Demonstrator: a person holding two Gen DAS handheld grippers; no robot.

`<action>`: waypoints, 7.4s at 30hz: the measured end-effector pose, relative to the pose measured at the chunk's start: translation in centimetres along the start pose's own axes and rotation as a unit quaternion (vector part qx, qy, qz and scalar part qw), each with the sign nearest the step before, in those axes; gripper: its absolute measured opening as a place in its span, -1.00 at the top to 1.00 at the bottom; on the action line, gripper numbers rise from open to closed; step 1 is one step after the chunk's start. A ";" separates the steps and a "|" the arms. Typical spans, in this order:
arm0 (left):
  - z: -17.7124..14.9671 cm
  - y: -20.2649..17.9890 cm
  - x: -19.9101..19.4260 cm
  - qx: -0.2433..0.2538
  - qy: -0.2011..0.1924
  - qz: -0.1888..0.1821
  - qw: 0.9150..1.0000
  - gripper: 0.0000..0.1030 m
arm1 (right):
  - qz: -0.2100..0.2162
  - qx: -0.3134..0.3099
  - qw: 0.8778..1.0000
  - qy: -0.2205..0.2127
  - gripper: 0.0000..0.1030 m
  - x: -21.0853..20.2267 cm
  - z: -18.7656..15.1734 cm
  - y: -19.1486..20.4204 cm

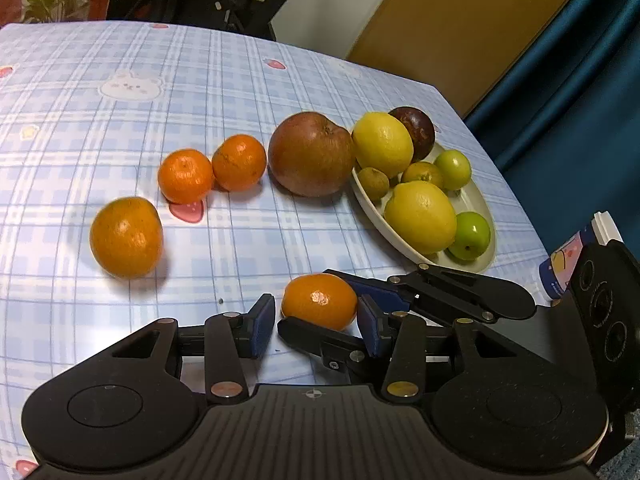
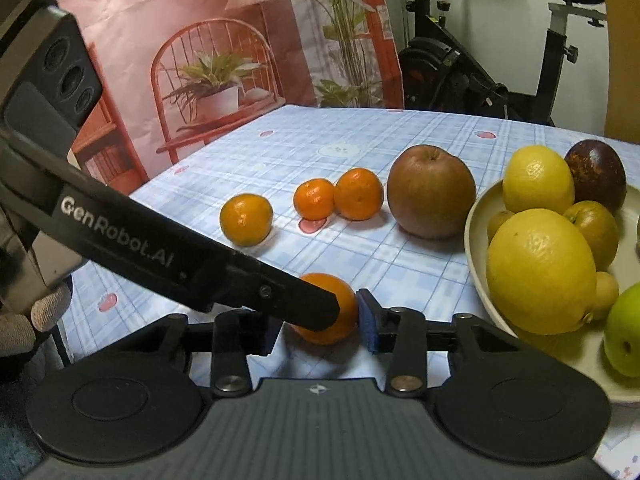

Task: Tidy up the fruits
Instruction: 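Carry the second tangerine toward the cream plate with the left tool, then lower the tangerine onto the plate and open the left tool, then move the left tool back to the remaining tangerines, then close the left tool around a third tangerine and lift it, then carry the third tangerine onto the plate and open the left tool, then move the left tool back toward the red-brown apple and tangerines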

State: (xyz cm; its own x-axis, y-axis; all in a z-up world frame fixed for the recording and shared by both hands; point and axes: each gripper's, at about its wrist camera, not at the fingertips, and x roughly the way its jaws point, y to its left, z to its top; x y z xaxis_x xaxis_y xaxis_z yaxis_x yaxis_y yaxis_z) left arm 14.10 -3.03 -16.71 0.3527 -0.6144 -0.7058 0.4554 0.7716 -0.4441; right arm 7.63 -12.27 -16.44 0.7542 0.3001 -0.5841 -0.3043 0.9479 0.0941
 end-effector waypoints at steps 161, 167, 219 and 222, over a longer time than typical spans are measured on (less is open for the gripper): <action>1.8 -2.7 -4.2 0.110 -0.145 0.039 0.983 0.19 | -0.029 -0.014 0.997 -0.066 0.12 0.6 3.6 2.5; 4.2 -7.2 -2.3 0.168 -0.132 0.035 0.976 0.17 | -0.058 0.017 0.991 -0.117 0.12 -2.5 3.5 -0.1; 10.7 -6.3 0.1 0.168 -0.157 0.112 0.967 -0.73 | -0.191 0.092 0.954 -0.210 -0.23 -7.3 0.4 -10.4; 11.5 -4.9 -0.6 0.149 -0.150 0.152 0.965 -0.73 | -0.181 0.082 0.959 -0.203 -0.23 -6.9 0.9 -9.7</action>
State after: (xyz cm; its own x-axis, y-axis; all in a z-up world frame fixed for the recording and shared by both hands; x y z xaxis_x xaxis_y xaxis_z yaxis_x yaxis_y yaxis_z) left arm 21.04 -8.36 -7.79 0.7081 -0.4214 -0.5666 0.4925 0.8697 -0.0313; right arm 5.86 -23.42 -12.60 0.9675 -0.0660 -0.2442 0.0901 0.9920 0.0889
